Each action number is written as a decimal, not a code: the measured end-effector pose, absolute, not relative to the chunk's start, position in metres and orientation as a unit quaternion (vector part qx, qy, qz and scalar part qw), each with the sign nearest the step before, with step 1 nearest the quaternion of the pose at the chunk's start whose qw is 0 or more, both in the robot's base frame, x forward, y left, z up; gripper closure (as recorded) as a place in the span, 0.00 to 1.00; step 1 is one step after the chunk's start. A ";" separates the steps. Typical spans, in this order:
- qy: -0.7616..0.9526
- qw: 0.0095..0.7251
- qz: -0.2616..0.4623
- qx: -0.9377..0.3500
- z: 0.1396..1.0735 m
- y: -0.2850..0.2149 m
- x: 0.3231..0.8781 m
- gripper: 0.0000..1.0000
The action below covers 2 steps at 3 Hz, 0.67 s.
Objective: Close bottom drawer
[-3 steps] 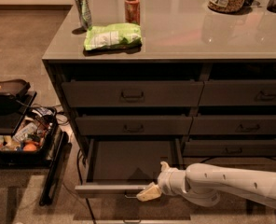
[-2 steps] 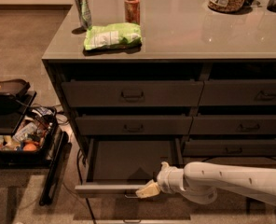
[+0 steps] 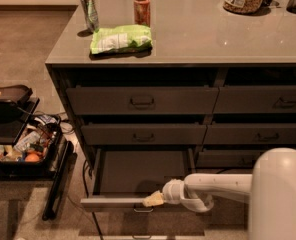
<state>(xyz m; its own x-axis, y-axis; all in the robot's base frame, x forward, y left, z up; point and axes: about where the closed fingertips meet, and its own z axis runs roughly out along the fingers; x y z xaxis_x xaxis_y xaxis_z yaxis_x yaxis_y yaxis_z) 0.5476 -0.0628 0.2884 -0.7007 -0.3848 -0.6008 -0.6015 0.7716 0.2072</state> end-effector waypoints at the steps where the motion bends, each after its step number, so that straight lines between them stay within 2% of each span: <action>1: 0.901 0.269 0.199 -0.277 0.281 -0.058 0.548 0.00; 2: 0.909 0.250 0.168 -0.289 0.270 -0.045 0.542 0.00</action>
Offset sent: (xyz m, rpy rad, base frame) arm 0.0125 0.0187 -0.0407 -0.3271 -0.0103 -0.0300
